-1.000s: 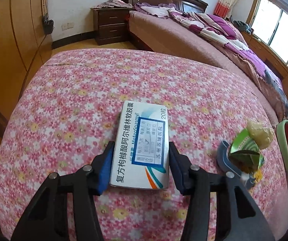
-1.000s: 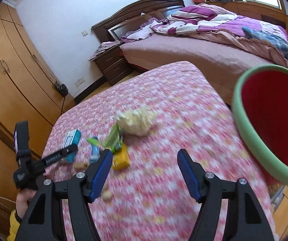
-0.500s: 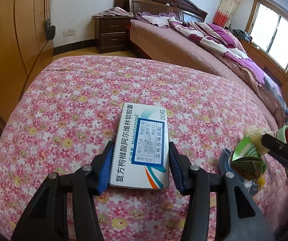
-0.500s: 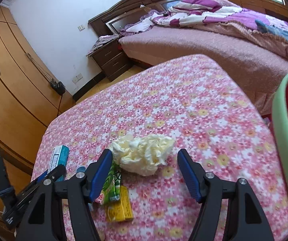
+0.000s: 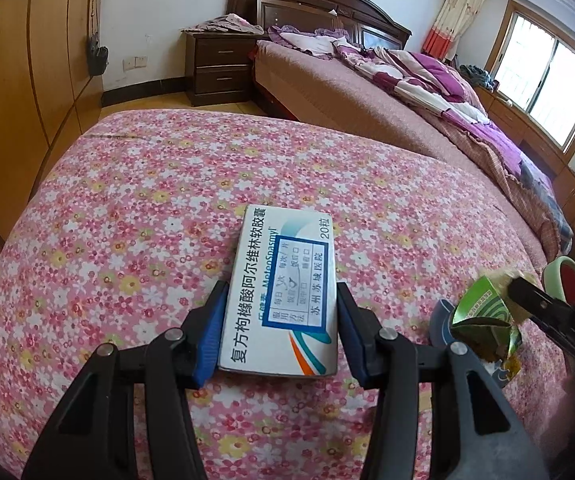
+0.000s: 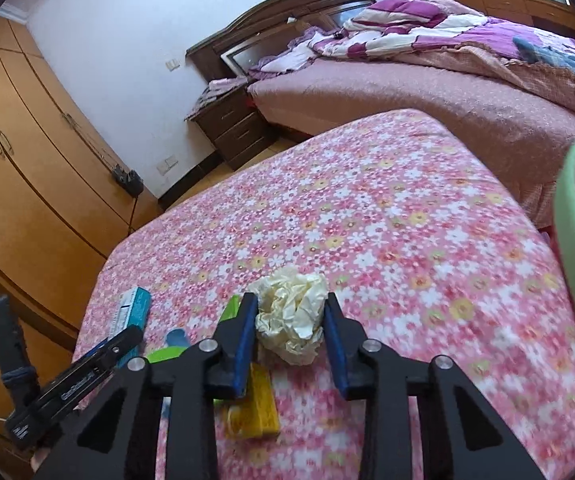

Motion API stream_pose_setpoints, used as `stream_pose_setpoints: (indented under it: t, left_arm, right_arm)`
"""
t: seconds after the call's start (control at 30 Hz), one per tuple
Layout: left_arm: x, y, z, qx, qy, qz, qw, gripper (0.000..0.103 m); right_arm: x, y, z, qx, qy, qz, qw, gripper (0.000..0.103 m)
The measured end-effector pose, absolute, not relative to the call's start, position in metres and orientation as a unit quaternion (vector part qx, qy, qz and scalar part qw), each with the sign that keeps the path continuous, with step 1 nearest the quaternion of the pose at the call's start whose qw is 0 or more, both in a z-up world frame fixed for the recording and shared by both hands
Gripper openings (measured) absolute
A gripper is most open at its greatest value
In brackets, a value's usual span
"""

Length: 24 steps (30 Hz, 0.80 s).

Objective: Collect trash
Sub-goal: 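Carry the medicine box and crumpled paper over the red bucket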

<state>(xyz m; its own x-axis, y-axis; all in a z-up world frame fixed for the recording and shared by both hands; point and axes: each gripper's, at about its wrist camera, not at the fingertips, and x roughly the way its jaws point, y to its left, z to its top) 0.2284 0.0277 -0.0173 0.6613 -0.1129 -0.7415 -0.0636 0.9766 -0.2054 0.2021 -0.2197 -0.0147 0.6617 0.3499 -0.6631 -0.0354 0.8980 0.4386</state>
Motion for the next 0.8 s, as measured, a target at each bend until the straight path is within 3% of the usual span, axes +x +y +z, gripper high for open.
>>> stream_pose_setpoints:
  t: [0.4, 0.8]
  left_arm:
    - [0.213, 0.023, -0.009, -0.102, 0.393, -0.036, 0.913, 0.052]
    - [0.169, 0.002, 0.038, -0.100, 0.357, -0.093, 0.924, 0.052]
  right_arm:
    - [0.120, -0.261, 0.010, 0.227, 0.365, 0.064, 0.901, 0.035]
    - [0.039, -0.320, 0.023, 0.219, 0.346, 0.001, 0.912, 0.035]
